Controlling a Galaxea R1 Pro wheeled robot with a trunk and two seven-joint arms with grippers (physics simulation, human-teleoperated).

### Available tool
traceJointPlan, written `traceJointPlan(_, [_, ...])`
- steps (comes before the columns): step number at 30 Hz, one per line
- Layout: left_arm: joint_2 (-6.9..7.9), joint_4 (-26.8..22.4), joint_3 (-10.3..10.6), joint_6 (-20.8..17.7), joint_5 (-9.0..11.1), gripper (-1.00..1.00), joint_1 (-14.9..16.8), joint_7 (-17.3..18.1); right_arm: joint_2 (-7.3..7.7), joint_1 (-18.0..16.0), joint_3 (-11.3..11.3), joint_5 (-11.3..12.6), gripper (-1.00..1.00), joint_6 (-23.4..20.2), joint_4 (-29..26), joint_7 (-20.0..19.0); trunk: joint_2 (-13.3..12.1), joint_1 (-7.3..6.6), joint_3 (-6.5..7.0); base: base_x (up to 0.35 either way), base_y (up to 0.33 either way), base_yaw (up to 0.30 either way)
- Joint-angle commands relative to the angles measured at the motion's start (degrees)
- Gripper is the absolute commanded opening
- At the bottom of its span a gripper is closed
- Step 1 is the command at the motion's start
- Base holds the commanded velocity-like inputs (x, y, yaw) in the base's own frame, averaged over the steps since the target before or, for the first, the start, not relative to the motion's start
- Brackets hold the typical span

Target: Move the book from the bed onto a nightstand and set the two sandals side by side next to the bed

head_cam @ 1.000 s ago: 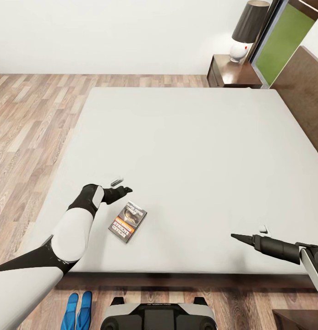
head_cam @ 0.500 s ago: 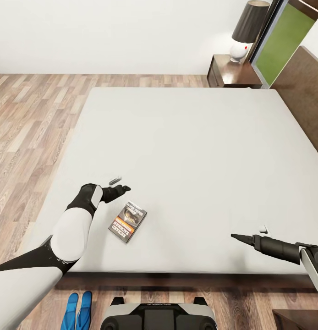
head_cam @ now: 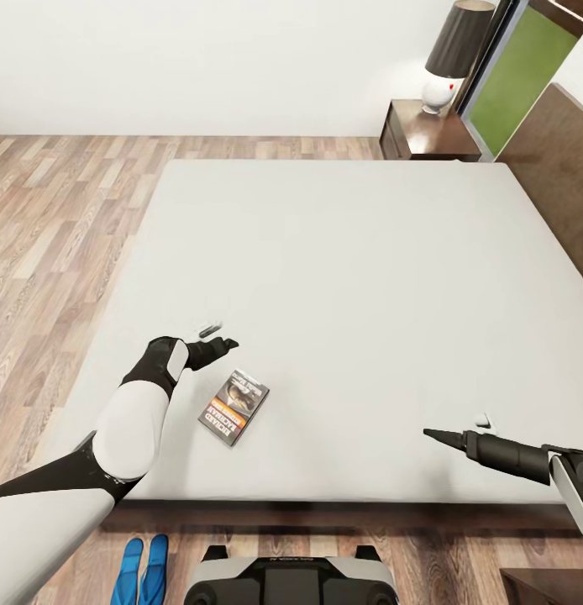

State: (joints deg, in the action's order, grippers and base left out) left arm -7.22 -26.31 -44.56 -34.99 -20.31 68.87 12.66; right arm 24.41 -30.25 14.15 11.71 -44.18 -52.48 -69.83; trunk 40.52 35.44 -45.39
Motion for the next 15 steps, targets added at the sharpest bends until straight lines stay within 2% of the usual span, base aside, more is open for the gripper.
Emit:
traceJointPlan(1, [-0.07, -0.15, -0.44, -0.26, -0.60, 1.00, 0.04, 0.44, 0.02, -0.01, 0.00, 0.22, 1.00, -0.38, 0.00, -0.05, 0.47, 0.24, -0.23, 0.000, 0.000, 0.000])
traceJointPlan(10, [-0.07, -0.10, -0.52, -0.26, -0.60, 1.00, 0.05, 0.44, 0.02, -0.04, 0.01, 0.24, 1.00, -0.38, 0.00, -0.05, 4.08, 2.21, -1.85, 0.000, 0.000, 0.000])
traceJointPlan(15, [-0.07, -0.06, -0.53, -0.19, -0.60, 1.00, 0.04, 0.44, 0.02, -0.04, 0.01, 0.23, 1.00, -0.38, 0.00, -0.05, 4.08, 2.21, -1.85, 0.000, 0.000, 0.000])
